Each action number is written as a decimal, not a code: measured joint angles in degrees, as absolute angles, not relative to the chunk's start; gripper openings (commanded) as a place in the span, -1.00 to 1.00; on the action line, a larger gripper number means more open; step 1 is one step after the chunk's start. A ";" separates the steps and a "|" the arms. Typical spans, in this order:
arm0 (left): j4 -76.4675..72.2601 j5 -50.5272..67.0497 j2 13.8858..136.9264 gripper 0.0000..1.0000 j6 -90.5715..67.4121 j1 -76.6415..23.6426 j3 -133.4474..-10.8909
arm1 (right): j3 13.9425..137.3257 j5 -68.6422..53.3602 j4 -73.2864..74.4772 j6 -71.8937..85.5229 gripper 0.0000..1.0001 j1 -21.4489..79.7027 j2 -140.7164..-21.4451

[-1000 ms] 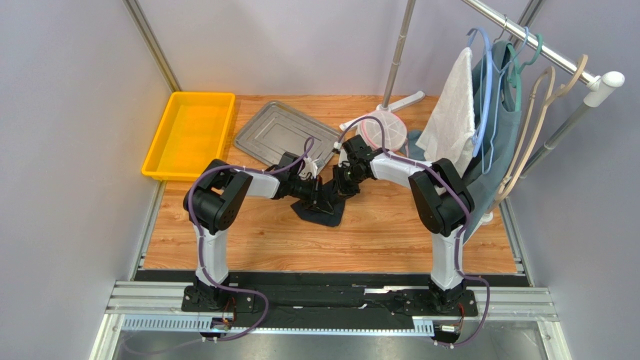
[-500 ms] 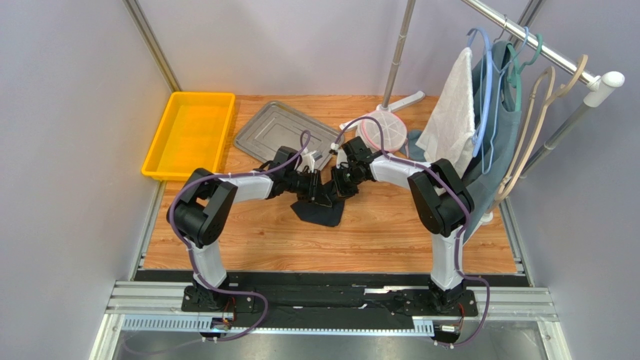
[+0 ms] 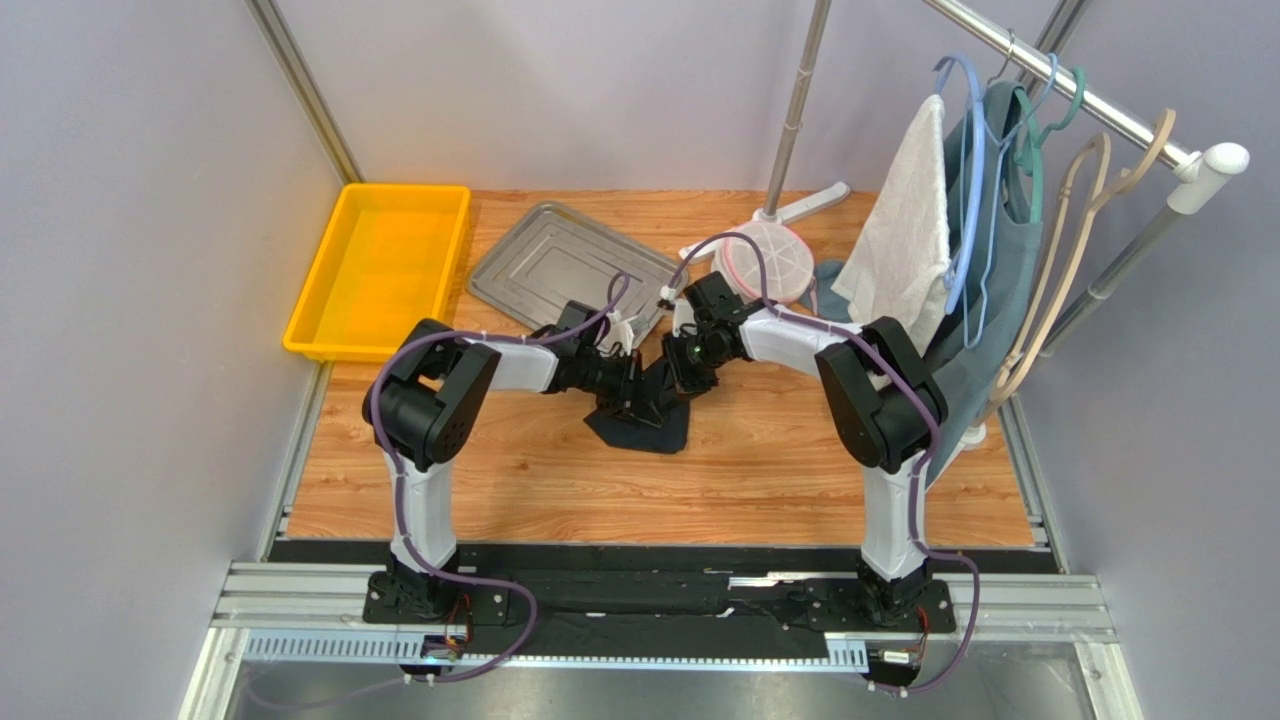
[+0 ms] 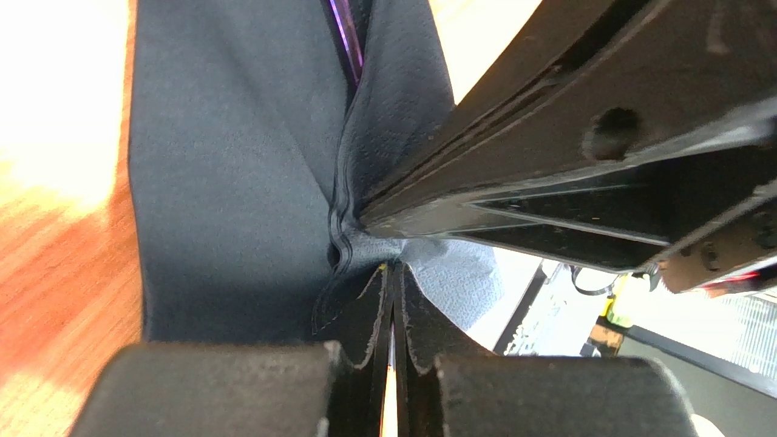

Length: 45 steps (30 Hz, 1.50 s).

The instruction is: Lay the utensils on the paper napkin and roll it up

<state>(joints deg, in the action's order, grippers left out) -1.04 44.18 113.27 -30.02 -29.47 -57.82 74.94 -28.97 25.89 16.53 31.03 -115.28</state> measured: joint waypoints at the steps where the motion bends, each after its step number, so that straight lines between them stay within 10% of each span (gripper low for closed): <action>1: -1.02 44.18 113.27 -0.97 -30.00 -29.45 -57.82 | 75.40 -28.88 26.70 16.49 -0.91 30.92 -115.28; 16: -0.45 44.03 113.23 -0.91 -29.85 -29.50 -58.08 | 78.63 -28.60 31.07 16.67 -0.96 30.72 -113.82; 25: 1.08 41.36 109.78 -0.24 -28.14 -29.76 -57.08 | 77.89 -29.21 29.41 15.79 -1.00 30.83 -117.36; 29: 5.30 39.40 103.20 0.44 -25.45 -28.29 -55.40 | 76.16 -30.61 27.16 15.07 -1.00 30.94 -116.81; 45: 20.84 34.41 93.78 0.42 -17.30 -17.54 -48.40 | 69.69 -35.70 20.71 14.35 -1.00 31.00 -114.50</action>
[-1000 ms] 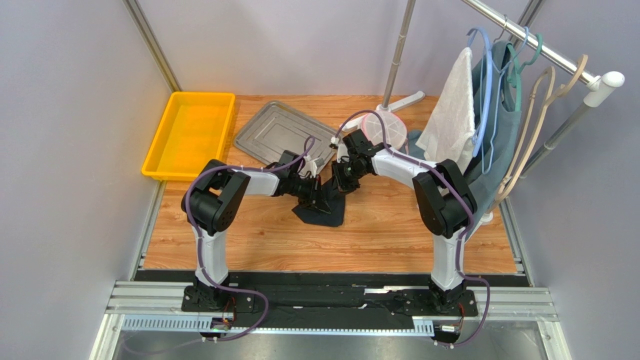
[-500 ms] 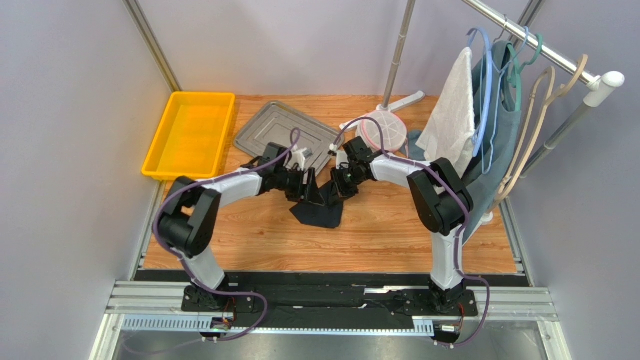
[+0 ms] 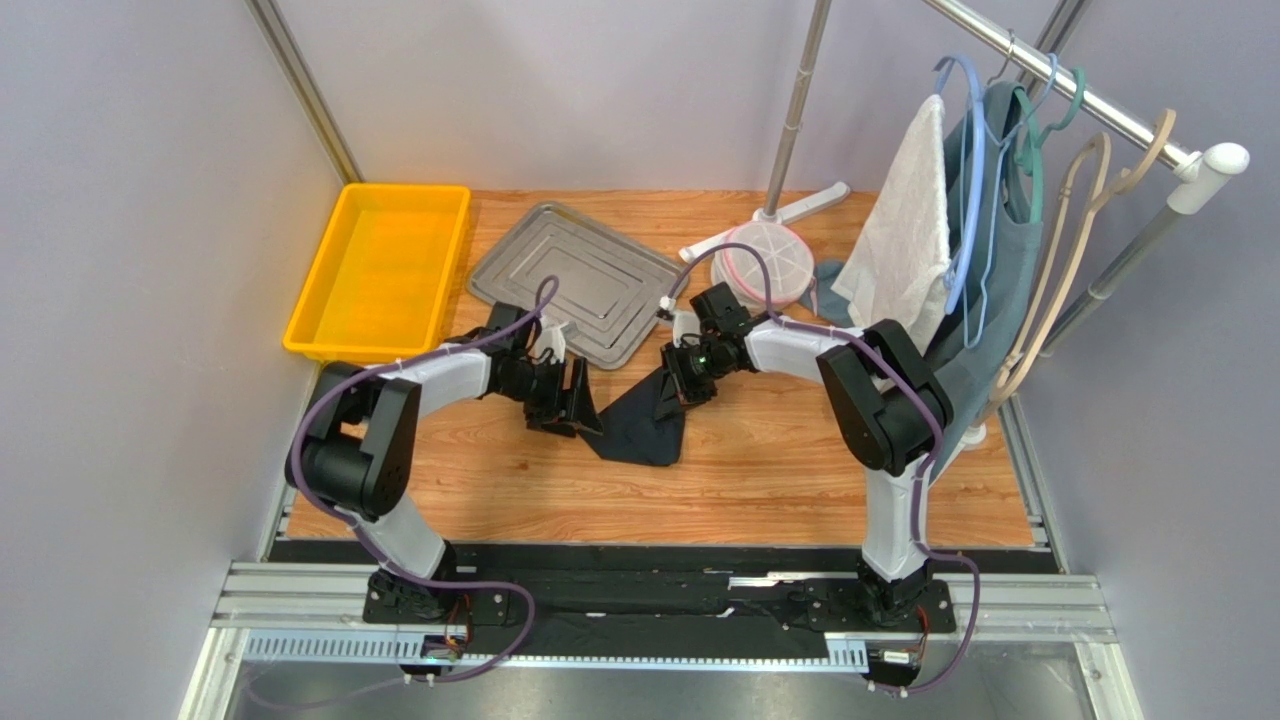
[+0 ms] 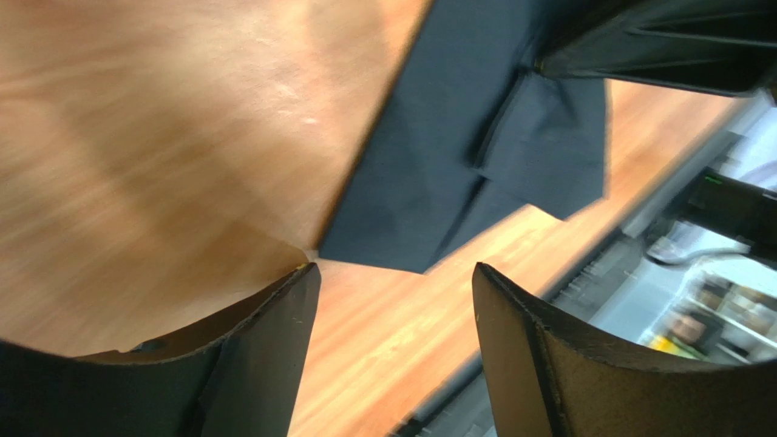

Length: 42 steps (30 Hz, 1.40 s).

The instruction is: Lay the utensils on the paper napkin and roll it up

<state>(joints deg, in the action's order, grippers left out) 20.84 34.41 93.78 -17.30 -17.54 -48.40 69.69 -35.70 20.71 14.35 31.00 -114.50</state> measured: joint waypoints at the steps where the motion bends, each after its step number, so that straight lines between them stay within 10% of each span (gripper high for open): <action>1: 20.99 35.92 95.18 0.39 -17.72 -17.52 -48.82 | 69.58 -35.70 20.58 14.39 -1.00 31.00 -114.43; 42: -1.17 56.77 108.51 0.21 -28.38 -18.11 -49.12 | 69.28 -35.81 20.40 15.64 -1.00 31.00 -114.34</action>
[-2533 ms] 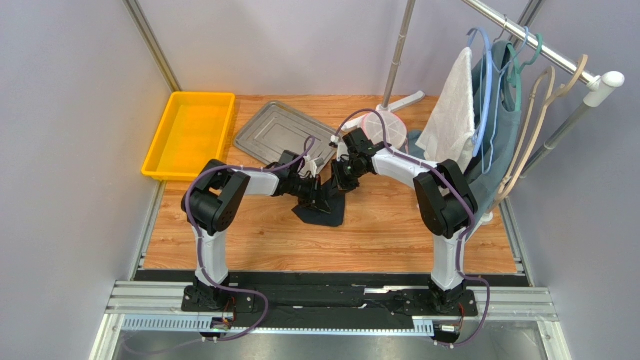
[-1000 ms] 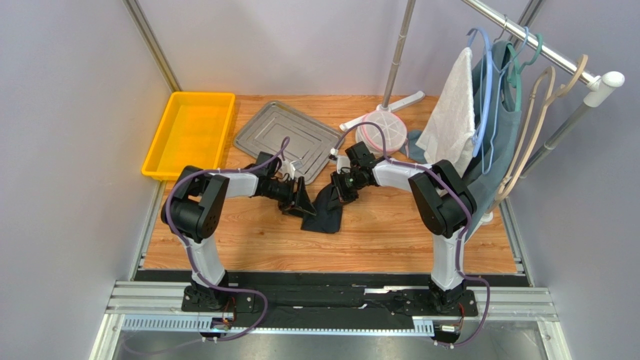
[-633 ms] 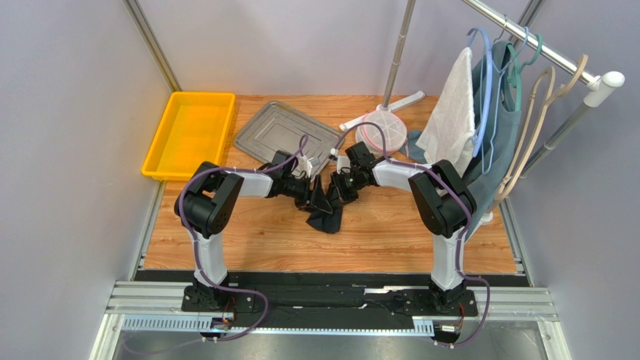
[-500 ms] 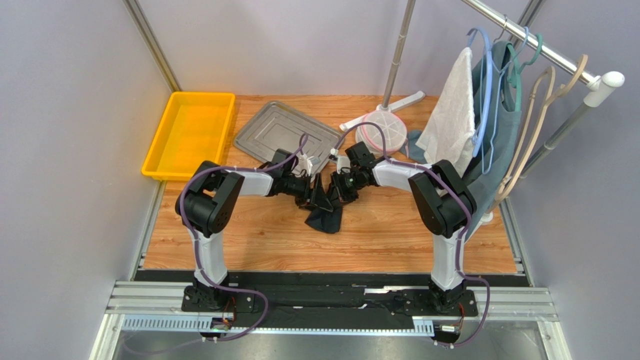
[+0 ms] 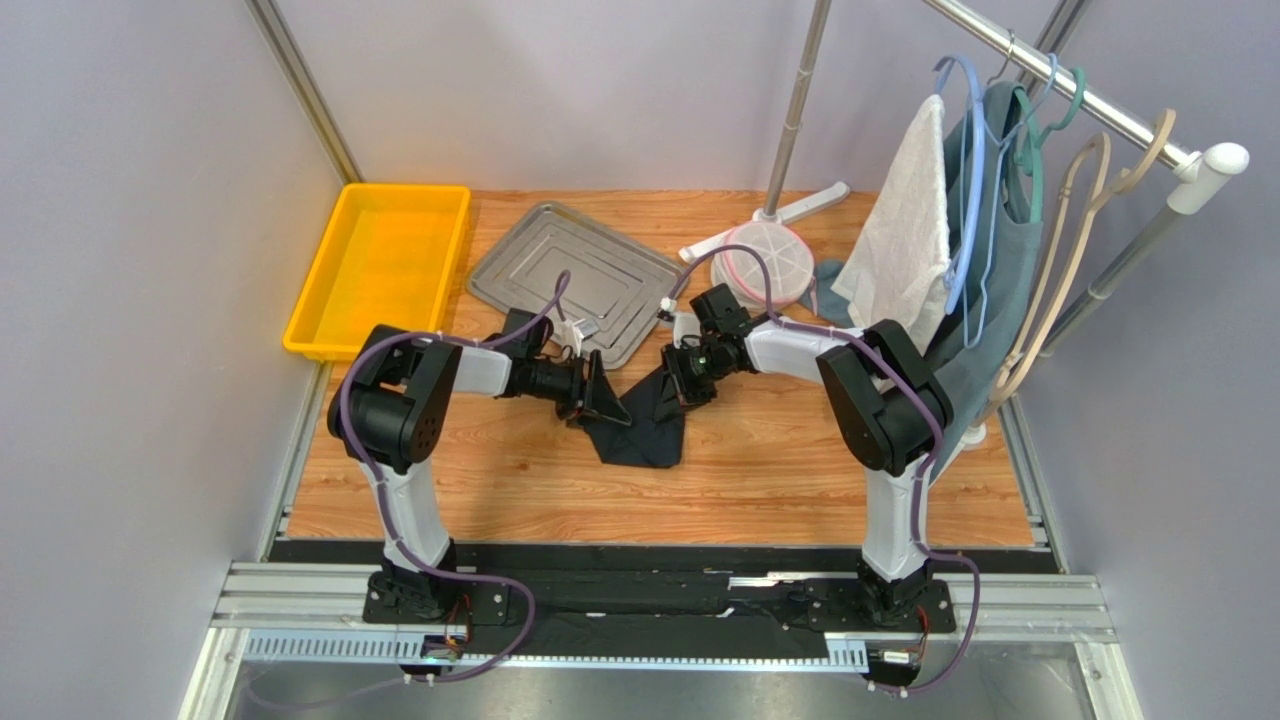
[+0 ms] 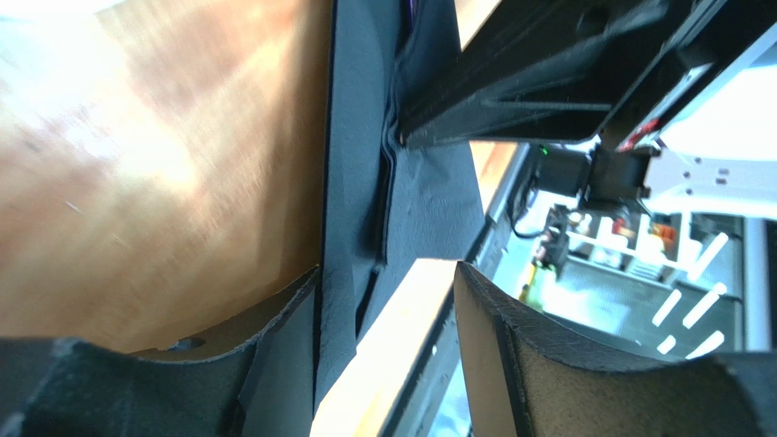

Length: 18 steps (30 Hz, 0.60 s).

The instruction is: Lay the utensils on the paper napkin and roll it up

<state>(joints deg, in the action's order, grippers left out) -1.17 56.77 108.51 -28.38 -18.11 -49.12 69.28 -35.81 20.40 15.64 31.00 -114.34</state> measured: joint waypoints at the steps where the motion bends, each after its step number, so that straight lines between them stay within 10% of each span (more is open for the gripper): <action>1: -1.17 57.54 108.68 0.21 -28.45 -18.13 -48.84 | 69.25 -35.86 20.49 15.68 -1.00 31.05 -114.34; 18: 5.98 56.93 105.30 0.12 -27.27 -16.12 -44.84 | 69.25 -35.92 20.69 16.25 -1.00 31.33 -114.34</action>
